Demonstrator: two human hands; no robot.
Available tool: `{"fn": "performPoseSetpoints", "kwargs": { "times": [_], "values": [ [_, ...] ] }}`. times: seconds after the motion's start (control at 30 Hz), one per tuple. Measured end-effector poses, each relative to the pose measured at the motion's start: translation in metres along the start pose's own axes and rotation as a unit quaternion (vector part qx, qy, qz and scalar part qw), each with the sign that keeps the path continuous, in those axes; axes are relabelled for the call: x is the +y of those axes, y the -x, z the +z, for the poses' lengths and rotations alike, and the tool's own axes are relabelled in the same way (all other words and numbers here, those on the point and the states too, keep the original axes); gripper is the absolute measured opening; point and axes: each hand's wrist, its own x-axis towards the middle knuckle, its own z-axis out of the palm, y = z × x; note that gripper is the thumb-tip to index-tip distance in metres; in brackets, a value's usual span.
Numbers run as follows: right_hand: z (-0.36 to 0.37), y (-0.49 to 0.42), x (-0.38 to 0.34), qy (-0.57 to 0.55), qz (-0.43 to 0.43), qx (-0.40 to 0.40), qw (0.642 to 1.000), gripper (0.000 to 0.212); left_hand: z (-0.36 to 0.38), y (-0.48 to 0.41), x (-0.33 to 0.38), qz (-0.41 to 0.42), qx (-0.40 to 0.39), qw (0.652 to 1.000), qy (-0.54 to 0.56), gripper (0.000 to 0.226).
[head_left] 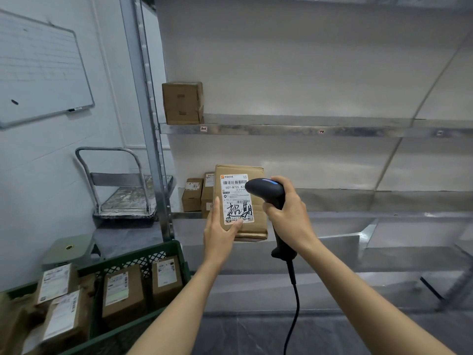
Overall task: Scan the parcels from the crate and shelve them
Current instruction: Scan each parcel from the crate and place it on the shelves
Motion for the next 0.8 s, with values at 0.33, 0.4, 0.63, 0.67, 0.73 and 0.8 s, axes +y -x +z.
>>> {"fn": "performPoseSetpoints", "kwargs": {
  "times": [0.33, 0.4, 0.63, 0.67, 0.73, 0.8],
  "values": [
    [-0.002, -0.001, 0.001, -0.006, -0.015, -0.003, 1.000, 0.052, 0.003, 0.000, 0.000, 0.001, 0.000, 1.000, -0.009, 0.085],
    [-0.003, -0.001, 0.002, -0.005, -0.014, -0.004, 1.000, 0.051, 0.004, 0.000, 0.000, 0.001, 0.002, 1.000, -0.007, 0.085],
    [-0.005, -0.004, 0.006, -0.006, -0.009, -0.004, 1.000, 0.051, 0.007, -0.002, 0.002, -0.001, 0.001, 1.000, -0.005, 0.085],
    [-0.005, -0.005, 0.007, -0.006, -0.009, -0.004, 1.000, 0.050, 0.008, -0.002, 0.002, -0.001, 0.001, 1.000, -0.003, 0.085],
    [-0.006, -0.005, 0.008, -0.007, -0.008, -0.005, 1.000, 0.050, 0.009, -0.003, 0.003, -0.003, 0.001, 1.000, -0.006, 0.085],
    [-0.007, -0.006, 0.010, -0.008, -0.007, -0.005, 1.000, 0.049, 0.010, -0.003, 0.004, -0.003, 0.003, 1.000, -0.010, 0.085]
  ]
}}
